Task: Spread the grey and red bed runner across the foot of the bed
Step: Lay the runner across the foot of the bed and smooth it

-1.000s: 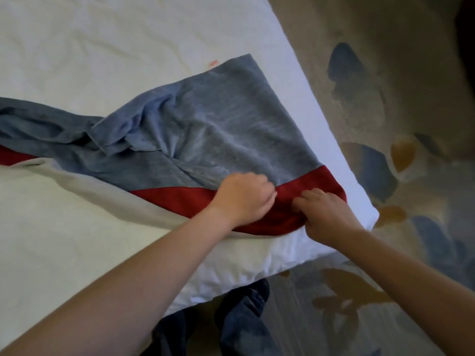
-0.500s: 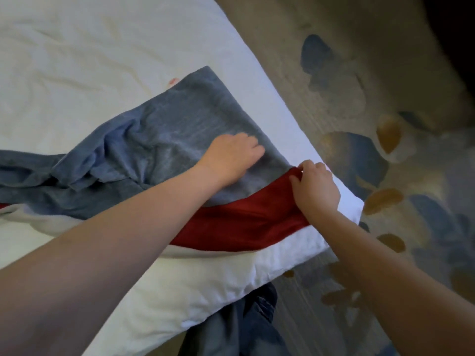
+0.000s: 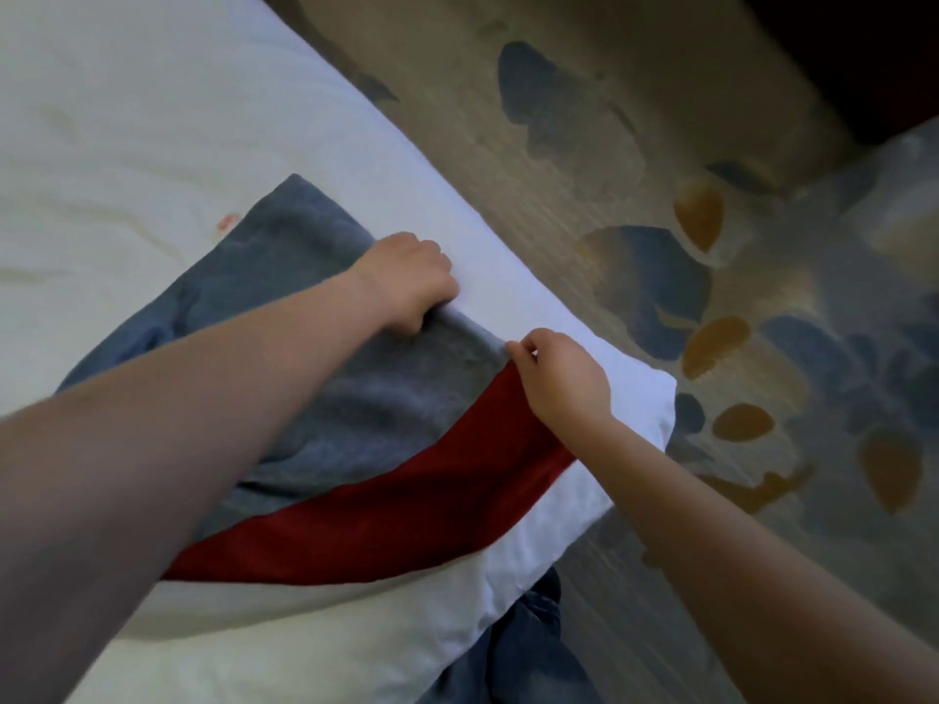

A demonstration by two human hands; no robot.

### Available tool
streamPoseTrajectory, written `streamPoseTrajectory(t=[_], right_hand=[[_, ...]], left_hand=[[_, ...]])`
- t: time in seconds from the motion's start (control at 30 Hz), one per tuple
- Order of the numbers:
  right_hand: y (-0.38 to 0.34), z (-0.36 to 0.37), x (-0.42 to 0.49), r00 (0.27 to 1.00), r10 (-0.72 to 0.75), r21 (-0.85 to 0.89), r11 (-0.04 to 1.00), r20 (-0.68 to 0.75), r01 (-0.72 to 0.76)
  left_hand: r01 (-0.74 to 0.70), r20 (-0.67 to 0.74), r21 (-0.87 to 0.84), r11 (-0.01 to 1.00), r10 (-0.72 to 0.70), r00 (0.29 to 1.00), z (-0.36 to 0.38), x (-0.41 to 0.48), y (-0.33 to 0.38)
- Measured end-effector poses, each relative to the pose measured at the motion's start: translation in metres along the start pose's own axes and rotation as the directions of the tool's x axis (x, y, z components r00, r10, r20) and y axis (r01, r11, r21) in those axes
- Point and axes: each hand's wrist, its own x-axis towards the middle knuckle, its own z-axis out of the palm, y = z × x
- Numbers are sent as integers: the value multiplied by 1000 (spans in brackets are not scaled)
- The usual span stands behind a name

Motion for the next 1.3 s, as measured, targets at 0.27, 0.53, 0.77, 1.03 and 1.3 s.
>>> streamPoseTrajectory(t=[0.27, 0.53, 0.77, 1.03, 1.3], right_hand=[[18, -9, 11, 999, 13, -94, 995, -48, -18], [52, -4, 9, 975, 200, -119, 970, -94, -211], [64, -13, 6, 998, 43, -182, 982, -55, -53], [78, -19, 24, 964, 212, -122, 965, -162, -233], [52, -17, 26, 982, 164, 119, 981, -98, -152]], left_hand=[[7, 82, -174, 985, 7, 997, 4, 18, -39], [67, 18, -183, 981, -65, 998, -1, 38, -92], [138, -143, 18, 990, -134, 981, -3, 56, -94], [143, -357, -80, 986, -163, 920, -18, 99, -79], [-142, -75, -308, 941, 125, 989, -11, 100, -52]])
